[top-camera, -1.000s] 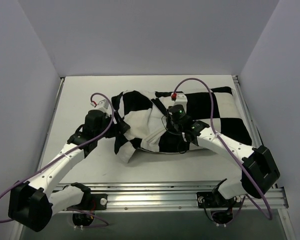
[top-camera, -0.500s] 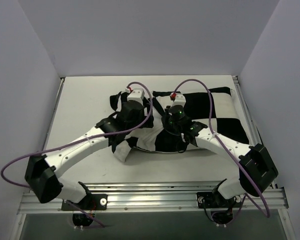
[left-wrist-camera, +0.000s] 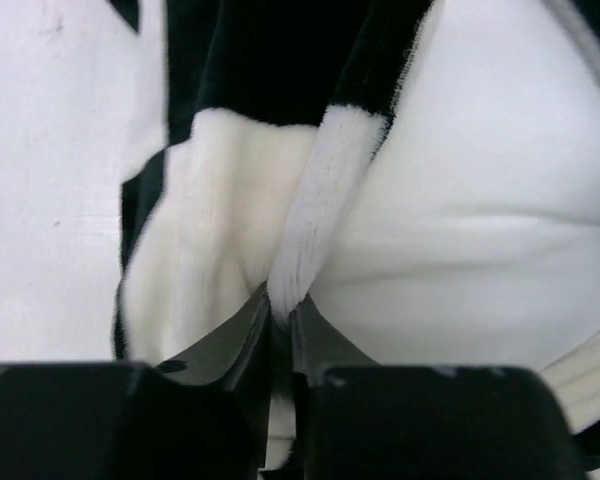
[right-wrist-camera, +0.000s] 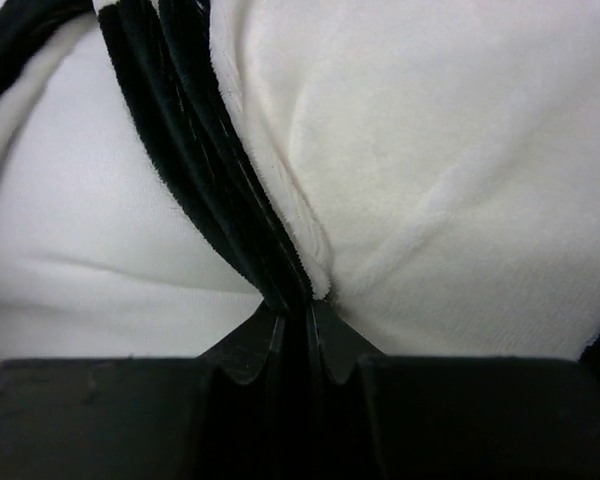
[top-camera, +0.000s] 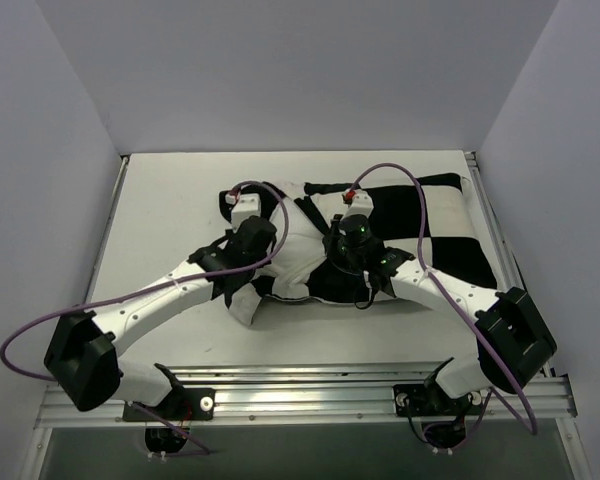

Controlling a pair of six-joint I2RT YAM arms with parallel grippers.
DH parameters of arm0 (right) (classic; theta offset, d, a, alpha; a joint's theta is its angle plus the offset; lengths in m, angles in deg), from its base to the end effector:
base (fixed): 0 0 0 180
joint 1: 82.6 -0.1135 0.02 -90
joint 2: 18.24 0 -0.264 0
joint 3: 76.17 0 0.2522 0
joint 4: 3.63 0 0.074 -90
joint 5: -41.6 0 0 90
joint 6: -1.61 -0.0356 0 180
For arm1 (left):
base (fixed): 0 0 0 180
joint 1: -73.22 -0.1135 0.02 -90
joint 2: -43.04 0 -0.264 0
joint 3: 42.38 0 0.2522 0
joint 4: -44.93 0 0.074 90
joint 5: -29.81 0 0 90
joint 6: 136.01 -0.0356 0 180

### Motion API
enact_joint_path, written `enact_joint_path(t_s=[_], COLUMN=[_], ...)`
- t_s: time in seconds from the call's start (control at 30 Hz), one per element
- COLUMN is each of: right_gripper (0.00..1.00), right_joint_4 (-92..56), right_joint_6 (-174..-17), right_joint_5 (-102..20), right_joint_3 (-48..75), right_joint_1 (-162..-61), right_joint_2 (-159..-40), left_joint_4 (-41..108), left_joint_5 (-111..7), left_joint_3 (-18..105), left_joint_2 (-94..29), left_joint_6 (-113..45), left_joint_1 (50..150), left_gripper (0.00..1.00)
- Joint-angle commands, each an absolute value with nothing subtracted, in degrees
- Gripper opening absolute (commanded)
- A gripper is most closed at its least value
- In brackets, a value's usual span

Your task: Remove the pillowcase from the pillow

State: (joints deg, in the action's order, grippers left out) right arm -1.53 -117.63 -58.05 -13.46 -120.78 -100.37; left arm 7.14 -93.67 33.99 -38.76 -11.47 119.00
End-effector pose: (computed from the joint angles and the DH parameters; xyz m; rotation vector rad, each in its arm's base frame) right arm 0.2598 0.1967 0.2587 -0.0307 1.9206 0.6481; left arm 0.2296 -0.2077 0.2799 -0.0682 2.1796 -0.1061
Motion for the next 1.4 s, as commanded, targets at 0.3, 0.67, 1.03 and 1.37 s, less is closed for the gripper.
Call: enact_joint_path(t_s=[0.3, 0.67, 1.03, 1.37], right_gripper=[0.00, 0.17, 0.60, 0.61], right_joint_4=[-8.0, -15.9, -26.4, -18.2], right_joint_6=[-118.0, -109.8, -103.7, -103.0], right_joint_5=[-54.5, -50.5, -57.5, -56.1], right_joint_3=[-16.6, -7.6, 10.0, 10.4], right_joint_1=[-117.6, -122.7, -135.9, -138.5], right_joint_2=[-100.4, -99.2, -98.8, -106.5], left_joint_4=[13.9, 41.7, 46.3, 46.2], left_joint_5=[-79.7, -58.3, -55.4, -55.3], left_joint_3=[9.3, 2.1, 0.6, -0.1], left_joint_2=[-25.3, -31.7, -29.6, -28.0], left_joint_6=[-1.1, -0.8, -0.3, 0.3], left_joint_1=[105.4, 103.6, 103.9, 104.0], left_gripper=[0.23, 0.14, 0.13, 0.12])
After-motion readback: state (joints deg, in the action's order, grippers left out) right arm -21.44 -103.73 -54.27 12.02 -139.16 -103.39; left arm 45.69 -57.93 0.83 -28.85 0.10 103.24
